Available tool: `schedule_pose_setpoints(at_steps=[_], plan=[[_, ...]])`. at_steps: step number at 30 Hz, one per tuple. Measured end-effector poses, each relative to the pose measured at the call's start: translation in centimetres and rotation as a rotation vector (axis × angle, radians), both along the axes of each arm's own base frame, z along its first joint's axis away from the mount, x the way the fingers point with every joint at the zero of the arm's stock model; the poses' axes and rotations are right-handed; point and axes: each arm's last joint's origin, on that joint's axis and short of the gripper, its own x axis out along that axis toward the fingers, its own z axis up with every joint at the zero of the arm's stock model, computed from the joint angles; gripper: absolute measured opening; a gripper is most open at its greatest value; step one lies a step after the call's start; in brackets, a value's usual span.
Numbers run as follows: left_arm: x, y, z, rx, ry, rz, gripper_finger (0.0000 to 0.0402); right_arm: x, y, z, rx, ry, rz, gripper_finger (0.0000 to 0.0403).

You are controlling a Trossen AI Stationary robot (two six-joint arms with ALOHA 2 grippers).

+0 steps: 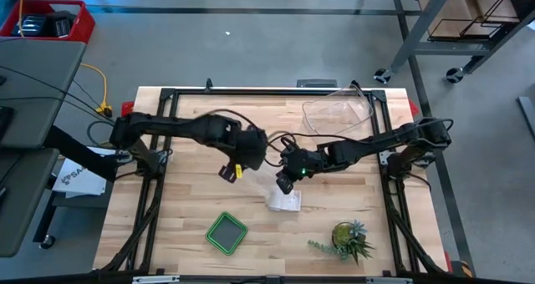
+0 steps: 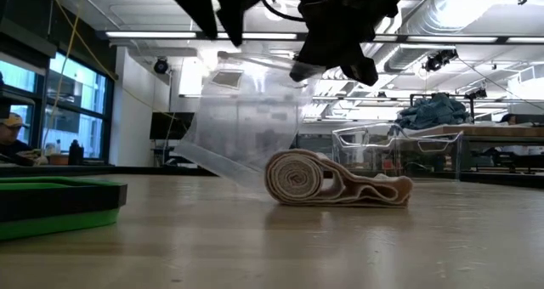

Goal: Roll bandage
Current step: Put the rolled white bandage into the transparent zip bag

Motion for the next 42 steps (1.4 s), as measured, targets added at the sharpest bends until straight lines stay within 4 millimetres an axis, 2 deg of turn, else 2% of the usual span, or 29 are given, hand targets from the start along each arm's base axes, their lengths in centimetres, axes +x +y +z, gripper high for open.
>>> schedule_pose_setpoints(at_steps=[5,13,24,28,35,38,42], plan=[[1.0,-1.1,-0.7,0.086,-0.029,-0.052,0.0235,0.1,-0.1,0.0,0.003,-0.003,0.035,0.0],[0.9,-2.4,-0.9,0.035,-0.014,-0.125,0.0235,0.1,-0.4,0.0,0.01,-0.003,0.023,0.0],[1.2,-1.8,-1.1,0.043,-0.008,-0.113,0.0235,0.4,-0.6,0.3,0.038,-0.043,0.059,0.0],[1.1,-2.5,-1.3,0.01,-0.003,-0.128,0.0231,0.4,-0.8,0.3,0.03,-0.039,0.059,0.0],[0.5,-3.0,-3.9,0.132,0.076,-0.151,0.0219,0.5,-1.2,0.3,0.031,-0.038,0.048,0.0],[0.6,-2.8,-3.8,0.169,0.067,-0.129,0.0218,0.4,-1.2,0.3,0.039,-0.037,0.057,0.0],[0.6,-2.8,-2.7,0.146,-0.003,-0.107,0.0218,0.5,-1.1,0.4,0.045,-0.039,0.064,0.0]])
